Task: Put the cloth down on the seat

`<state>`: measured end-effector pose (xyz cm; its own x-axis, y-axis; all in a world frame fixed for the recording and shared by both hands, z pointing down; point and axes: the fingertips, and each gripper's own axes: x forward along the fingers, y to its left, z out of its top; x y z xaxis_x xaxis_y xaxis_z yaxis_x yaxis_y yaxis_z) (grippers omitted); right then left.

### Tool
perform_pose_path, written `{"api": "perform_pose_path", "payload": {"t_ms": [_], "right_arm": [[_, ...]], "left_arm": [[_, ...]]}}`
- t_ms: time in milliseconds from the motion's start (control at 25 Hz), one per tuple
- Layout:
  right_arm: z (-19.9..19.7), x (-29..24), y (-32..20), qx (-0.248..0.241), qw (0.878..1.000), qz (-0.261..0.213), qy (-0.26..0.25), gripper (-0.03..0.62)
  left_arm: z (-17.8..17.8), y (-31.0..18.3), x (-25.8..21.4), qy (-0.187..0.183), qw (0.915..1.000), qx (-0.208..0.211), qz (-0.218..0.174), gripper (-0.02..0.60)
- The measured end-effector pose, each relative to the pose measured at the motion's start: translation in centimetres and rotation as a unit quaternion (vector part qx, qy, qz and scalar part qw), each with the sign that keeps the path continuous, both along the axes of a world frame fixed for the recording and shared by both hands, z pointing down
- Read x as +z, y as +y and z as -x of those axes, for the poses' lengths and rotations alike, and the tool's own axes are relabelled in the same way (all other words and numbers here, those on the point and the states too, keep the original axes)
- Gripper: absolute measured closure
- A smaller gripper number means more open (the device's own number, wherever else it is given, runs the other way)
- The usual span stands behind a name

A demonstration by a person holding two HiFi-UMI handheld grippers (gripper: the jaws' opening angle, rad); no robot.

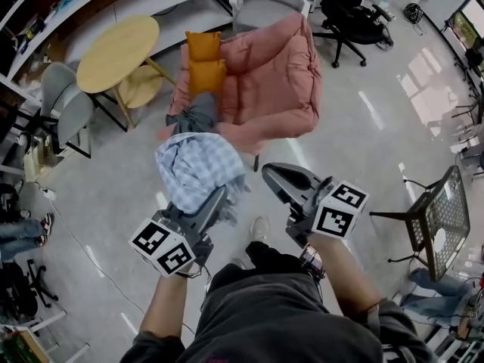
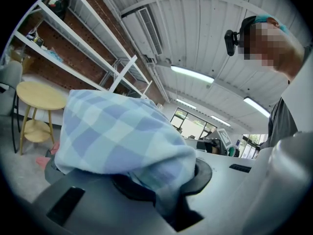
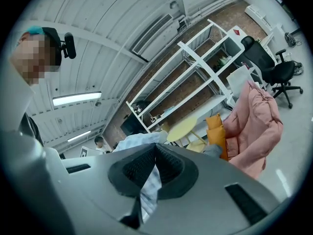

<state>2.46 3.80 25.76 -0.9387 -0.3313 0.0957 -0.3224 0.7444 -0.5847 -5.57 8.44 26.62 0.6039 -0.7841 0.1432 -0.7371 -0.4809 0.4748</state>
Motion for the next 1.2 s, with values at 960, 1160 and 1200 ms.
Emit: {"api": "perform_pose_path", "payload": {"t_ms": [960,1160,1200], "right_arm": [[0.4,8.0,-15.4,0.013,0.998,0.041,0.038,0.579],[0.6,10.1,-17.0,0.035,0.996,0.064,0.046,0.579],[0.6,10.8,-17.7,0.041,0.995,0.07,0.049,0.579]], "left_arm": [[1.1,-17.7,10.9,-0.012,0.9973,0.038,0.062,0.5],[0.8,-19.3,15.2,-0.012,0.9919,0.075,0.102,0.5],[0.7,-19.9,16.3,-0.012,0.99,0.085,0.112,0.5]]}}
